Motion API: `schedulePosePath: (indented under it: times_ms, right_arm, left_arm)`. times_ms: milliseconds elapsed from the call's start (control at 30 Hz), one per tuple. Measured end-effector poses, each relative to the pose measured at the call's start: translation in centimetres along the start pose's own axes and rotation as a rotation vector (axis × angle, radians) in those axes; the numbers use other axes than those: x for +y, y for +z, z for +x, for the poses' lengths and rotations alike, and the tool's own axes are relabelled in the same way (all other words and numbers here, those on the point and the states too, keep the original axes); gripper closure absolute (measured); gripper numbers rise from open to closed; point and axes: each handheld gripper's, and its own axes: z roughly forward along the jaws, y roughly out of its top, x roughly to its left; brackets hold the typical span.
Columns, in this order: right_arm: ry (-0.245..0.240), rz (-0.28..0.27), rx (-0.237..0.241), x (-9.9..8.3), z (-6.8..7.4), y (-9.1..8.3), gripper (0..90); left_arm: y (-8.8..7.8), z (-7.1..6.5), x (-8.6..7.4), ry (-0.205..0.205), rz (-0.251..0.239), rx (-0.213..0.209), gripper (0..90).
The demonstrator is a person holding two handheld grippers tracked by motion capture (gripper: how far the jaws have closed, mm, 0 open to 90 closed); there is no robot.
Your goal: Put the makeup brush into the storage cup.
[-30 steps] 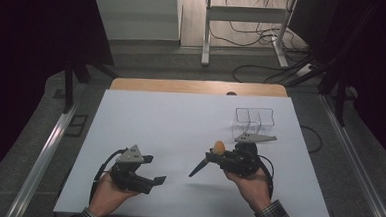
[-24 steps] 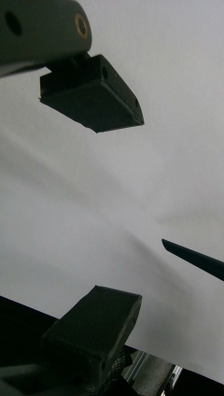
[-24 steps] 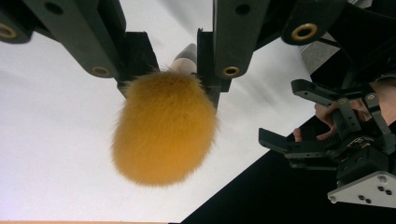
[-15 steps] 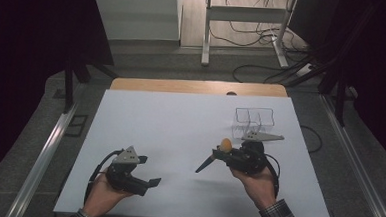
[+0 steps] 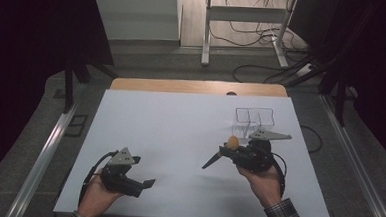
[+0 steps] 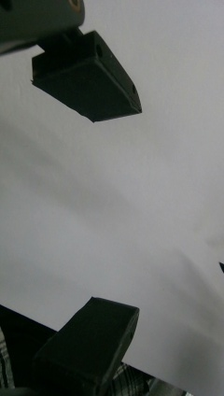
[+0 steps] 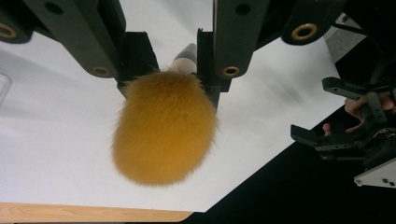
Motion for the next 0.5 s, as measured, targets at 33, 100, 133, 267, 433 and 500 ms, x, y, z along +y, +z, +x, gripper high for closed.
schedulePosePath:
  times_ms: [33, 100, 133, 267, 433, 500]
  right_arm:
    - [-0.001, -0.001, -0.004, 0.0, -0.1, -0.1, 71.3]
    - [-0.003, -0.003, -0.01, 0.0, -0.2, -0.2, 71.3]
    - [-0.004, -0.003, -0.014, 0.0, -0.3, -0.3, 71.3]
    - [-0.006, -0.006, -0.027, 0.1, -0.6, -0.5, 71.3]
    - [0.001, -0.014, -0.04, 0.1, -1.0, -0.8, 71.3]
    - [0.001, -0.014, -0.045, 0.1, -1.1, -0.9, 71.3]
  left_arm:
    - [0.0, 0.0, -0.1, 0.0, 0.002, 0.003, 5.8]
    - [0.0, 0.1, -0.2, 0.001, 0.008, 0.013, 5.3]
    - [0.0, 0.1, -0.3, 0.001, 0.011, 0.018, 4.8]
    - [-0.1, 0.3, -0.6, 0.001, 0.022, 0.037, 3.8]
    - [-0.3, 0.5, -0.9, -0.011, 0.012, 0.051, 2.7]
    - [-0.4, 0.7, -1.1, -0.02, 0.005, 0.054, 2.6]
